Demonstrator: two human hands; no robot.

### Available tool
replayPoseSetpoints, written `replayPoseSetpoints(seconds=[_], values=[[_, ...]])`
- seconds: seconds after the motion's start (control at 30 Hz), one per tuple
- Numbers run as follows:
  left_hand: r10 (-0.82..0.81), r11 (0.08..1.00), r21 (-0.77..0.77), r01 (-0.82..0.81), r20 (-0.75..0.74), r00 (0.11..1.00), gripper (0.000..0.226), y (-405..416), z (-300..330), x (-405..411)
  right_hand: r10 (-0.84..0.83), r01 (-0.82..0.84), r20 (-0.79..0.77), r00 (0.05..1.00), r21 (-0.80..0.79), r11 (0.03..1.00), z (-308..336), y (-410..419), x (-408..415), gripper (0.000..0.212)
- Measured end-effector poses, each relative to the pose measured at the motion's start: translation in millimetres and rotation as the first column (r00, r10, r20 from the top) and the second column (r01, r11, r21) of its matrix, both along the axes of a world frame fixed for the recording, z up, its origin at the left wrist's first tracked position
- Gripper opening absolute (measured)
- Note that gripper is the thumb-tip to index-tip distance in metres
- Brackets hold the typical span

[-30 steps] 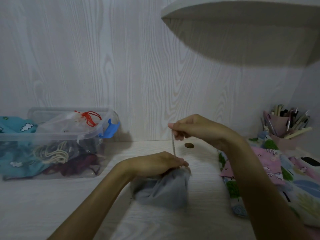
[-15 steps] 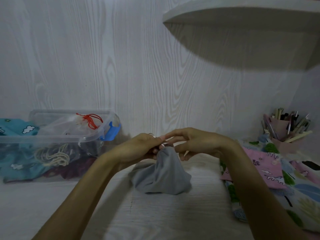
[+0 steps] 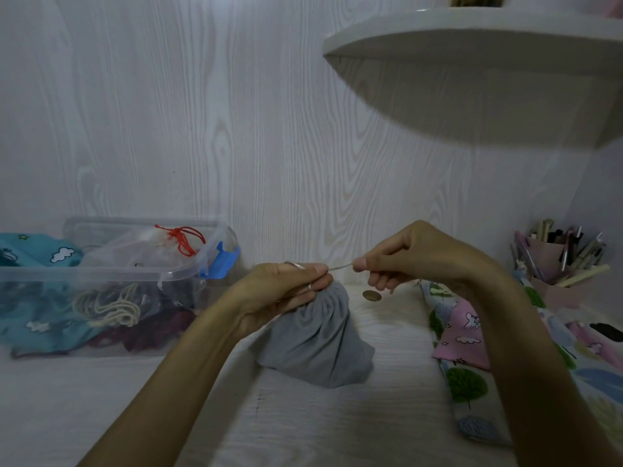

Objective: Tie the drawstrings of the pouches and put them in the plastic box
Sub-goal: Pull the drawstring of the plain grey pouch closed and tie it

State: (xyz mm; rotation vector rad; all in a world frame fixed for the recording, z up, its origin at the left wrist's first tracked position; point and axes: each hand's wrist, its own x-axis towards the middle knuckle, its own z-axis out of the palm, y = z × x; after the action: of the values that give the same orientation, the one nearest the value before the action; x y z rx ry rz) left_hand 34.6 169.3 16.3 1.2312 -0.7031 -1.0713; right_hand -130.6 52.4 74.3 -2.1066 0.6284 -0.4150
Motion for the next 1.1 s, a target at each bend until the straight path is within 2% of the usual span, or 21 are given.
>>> replayPoseSetpoints(seconds=[0.07, 0.17, 0.23, 0.33, 0.4, 0.53, 0.77, 0.9, 1.0, 1.1], values=[[0.044, 0.999, -0.029, -0.046, -0.065, 0.997, 0.015, 1.1, 0.2, 0.3, 0.066, -0.067, -0.078, 0.995, -0.014, 0.998, 3.7, 3.8, -2.9, 0.017], [0.066, 0.997, -0.037, -0.066, -0.019, 0.998, 0.013, 3.5, 2.3, 0.0, 0.171, -0.191, -0.283, 0.944, -0.043, 0.981, 5.4, 11.6, -5.2, 0.018], [0.071, 0.997, -0.04, -0.07, 0.027, 0.997, 0.012, 5.1, 3.8, -0.1, 0.163, -0.203, -0.355, 0.921, -0.077, 0.976, 5.6, 13.1, -5.9, 0.022], [0.081, 0.995, -0.057, -0.078, 0.068, 0.994, 0.01, 6.7, 5.1, 1.3, 0.03, -0.083, -0.292, 0.956, -0.171, 0.982, 1.8, 10.4, -0.5, 0.028], [0.07, 0.996, -0.064, -0.064, 0.098, 0.993, 0.01, 7.2, 5.8, 1.6, 0.013, -0.058, -0.209, 0.978, -0.211, 0.976, -5.1, 9.6, 9.3, 0.032], [0.069, 0.997, -0.056, -0.058, 0.225, 0.972, 0.015, 6.7, 4.9, 0.7, 0.206, -0.236, -0.255, 0.945, -0.092, 0.967, -21.6, 14.4, 30.5, 0.031], [0.094, 0.994, -0.085, -0.069, 0.344, 0.934, 0.019, 9.4, 5.2, 5.2, 0.194, -0.188, -0.197, 0.961, 0.052, 0.981, -22.4, 8.9, 30.3, 0.015], [0.228, 0.974, -0.13, -0.187, 0.559, 0.797, 0.017, 13.2, 3.9, 13.9, 0.16, -0.15, -0.149, 0.976, 0.077, 0.986, -24.9, 12.3, 37.5, 0.017], [0.327, 0.945, -0.238, -0.226, 0.621, 0.713, 0.016, 12.5, 2.4, 13.4, 0.179, -0.177, -0.128, 0.976, 0.029, 0.984, -24.7, 17.1, 39.4, 0.018], [0.423, 0.906, -0.332, -0.263, 0.681, 0.597, 0.014, 8.0, -2.5, 10.9, 0.185, -0.186, -0.158, 0.97, 0.007, 0.982, -24.7, 16.8, 36.2, 0.03]])
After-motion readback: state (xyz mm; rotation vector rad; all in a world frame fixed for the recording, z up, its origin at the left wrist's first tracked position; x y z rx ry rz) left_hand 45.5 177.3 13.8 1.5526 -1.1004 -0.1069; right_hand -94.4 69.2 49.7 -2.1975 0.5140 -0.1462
